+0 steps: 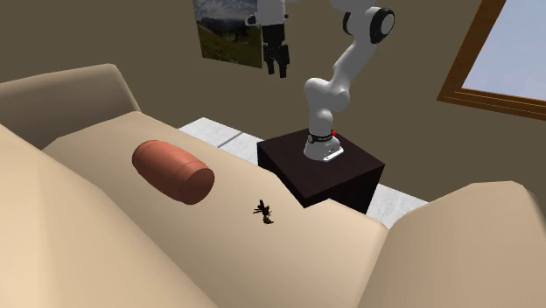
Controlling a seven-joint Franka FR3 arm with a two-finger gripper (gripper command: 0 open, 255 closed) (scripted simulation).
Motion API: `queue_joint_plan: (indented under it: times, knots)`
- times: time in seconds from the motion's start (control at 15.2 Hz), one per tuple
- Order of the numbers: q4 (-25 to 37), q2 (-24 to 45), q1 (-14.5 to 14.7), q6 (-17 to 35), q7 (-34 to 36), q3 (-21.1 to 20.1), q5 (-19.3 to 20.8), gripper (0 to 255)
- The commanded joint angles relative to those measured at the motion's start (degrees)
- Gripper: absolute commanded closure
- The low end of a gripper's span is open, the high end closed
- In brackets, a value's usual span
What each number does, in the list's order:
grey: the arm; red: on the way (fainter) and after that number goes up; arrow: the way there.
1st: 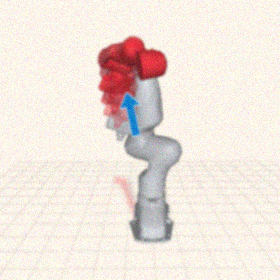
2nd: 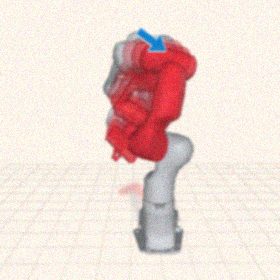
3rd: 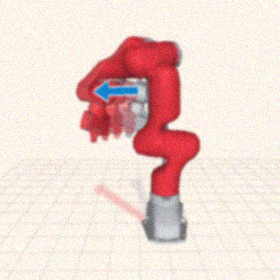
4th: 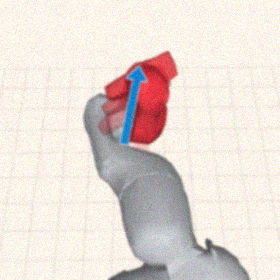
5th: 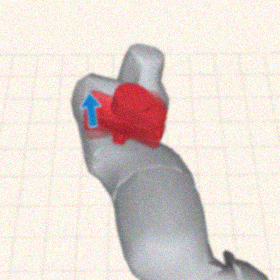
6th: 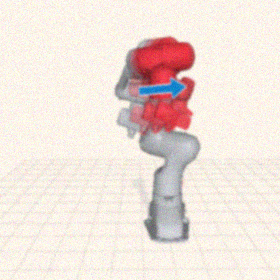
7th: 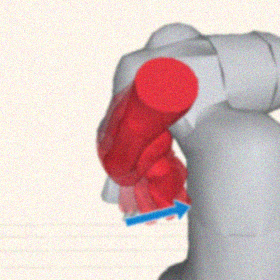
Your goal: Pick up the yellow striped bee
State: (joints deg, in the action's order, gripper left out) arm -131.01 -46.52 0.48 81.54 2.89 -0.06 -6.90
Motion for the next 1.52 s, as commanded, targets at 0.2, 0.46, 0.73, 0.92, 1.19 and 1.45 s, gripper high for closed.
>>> queue_joint_plan:
  times: [0.2,0.46,0.73,0.92,1.19,1.45]
  knots:
    - [-6.5,-1.3,0.7,6.3,-0.4,-1.4,-0.8,0]
    - [-14.2,-1.8,1.9,15.1,-0.9,-3.3,-2.0,0]
    - [-20.9,-0.6,3.2,24.5,-1.4,-5.5,-3.4,0]
    - [-25.1,1.7,4.4,32.2,-1.8,-7.3,-4.7,0]
    - [-29.4,7.0,6.0,43.3,-2.3,-9.7,-6.5,0]
    - [-32.1,15.0,7.5,55.4,-2.9,-12.2,-8.2,0]
